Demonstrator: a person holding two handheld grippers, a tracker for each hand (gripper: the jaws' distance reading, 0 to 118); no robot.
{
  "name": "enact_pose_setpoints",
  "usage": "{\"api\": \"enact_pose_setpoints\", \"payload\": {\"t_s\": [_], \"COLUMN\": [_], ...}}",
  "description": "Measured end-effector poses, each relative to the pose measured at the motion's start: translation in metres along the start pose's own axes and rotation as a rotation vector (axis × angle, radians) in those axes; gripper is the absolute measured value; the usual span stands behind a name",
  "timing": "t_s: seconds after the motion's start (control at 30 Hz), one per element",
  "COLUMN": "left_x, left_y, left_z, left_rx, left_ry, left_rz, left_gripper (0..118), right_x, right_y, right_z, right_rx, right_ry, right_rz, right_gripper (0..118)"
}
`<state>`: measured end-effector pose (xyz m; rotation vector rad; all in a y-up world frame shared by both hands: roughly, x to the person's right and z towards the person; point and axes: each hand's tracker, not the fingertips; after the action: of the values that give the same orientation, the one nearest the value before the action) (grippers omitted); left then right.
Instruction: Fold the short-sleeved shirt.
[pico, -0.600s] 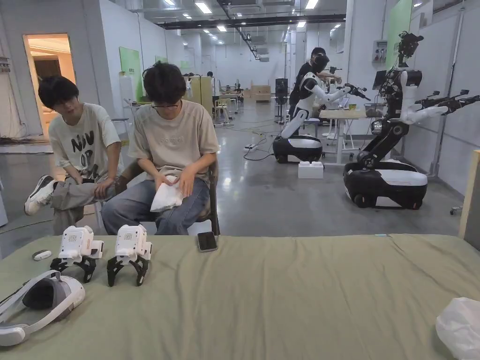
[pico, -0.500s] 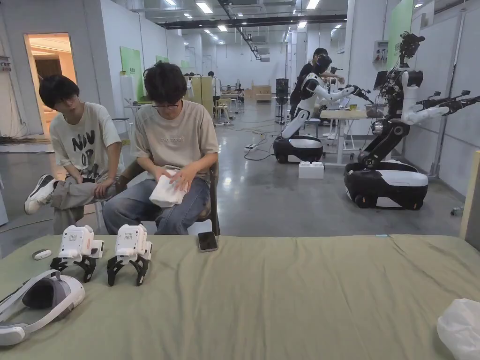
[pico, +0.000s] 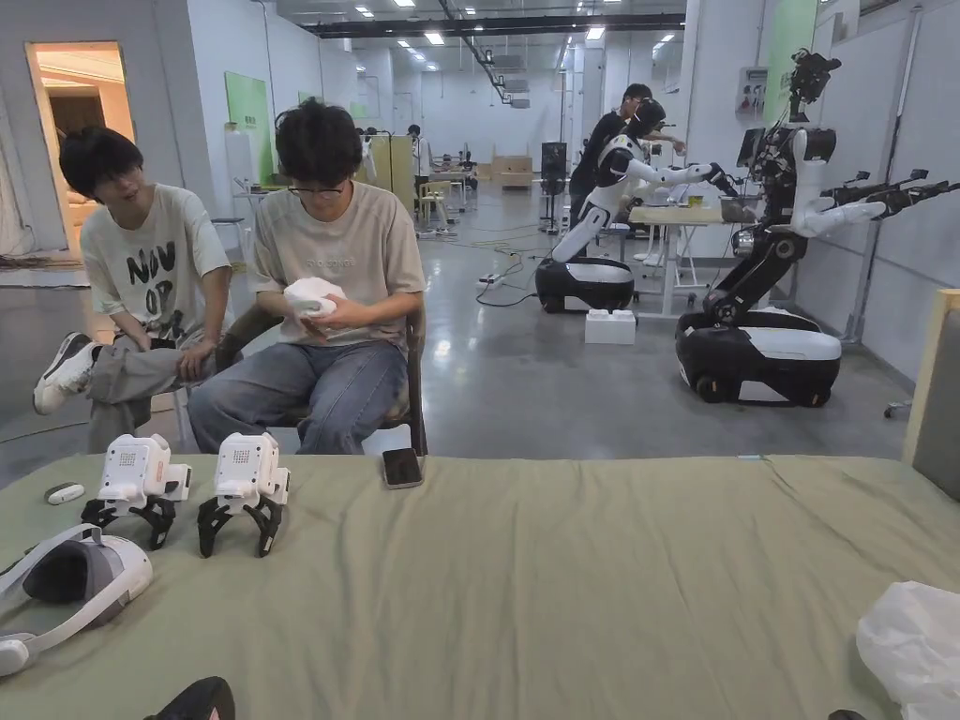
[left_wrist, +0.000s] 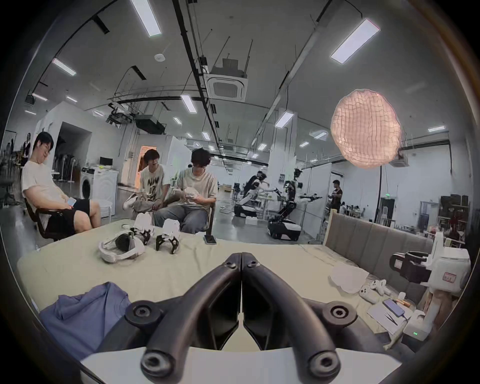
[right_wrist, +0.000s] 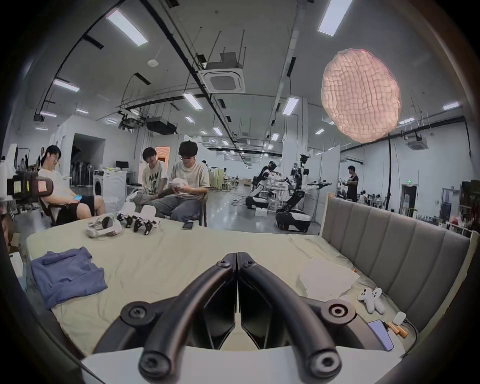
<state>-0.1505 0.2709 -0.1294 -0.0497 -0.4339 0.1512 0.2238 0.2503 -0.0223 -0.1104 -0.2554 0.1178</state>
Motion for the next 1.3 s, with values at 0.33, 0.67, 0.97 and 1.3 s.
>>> {"api": "enact_pose_setpoints", "payload": {"t_s": [0.33, 0.67, 0.97, 1.3], "left_x": [0.007, -0.004, -0.054, -0.188], "left_y": [0.000, 0.002, -0.005, -0.088], "left_z": [0.000, 0.011, 0.047, -0.017], "left_rx": [0.001, -0.004, -0.085, -0.498], "left_ry": [0.008, 0.039, 0.206, 0.316], "left_rz": [-0.083, -0.097, -0.167, -0.054], "left_gripper": [0, 0, 6, 90], "right_x": [-0.008, -0.023, -0.059, -0.081], "right_y": [0.004, 0.006, 0.007, -0.030], "right_z": [-0.001, -0.010, -0.030, -0.040], "right_rx": [0.006, 0.015, 0.011, -0.144], "right_ry": [0.011, 0.081, 0.230, 0.306], "right_rz": [-0.023, -0.031, -0.050, -0.011], "right_gripper": [0, 0, 0, 0]}}
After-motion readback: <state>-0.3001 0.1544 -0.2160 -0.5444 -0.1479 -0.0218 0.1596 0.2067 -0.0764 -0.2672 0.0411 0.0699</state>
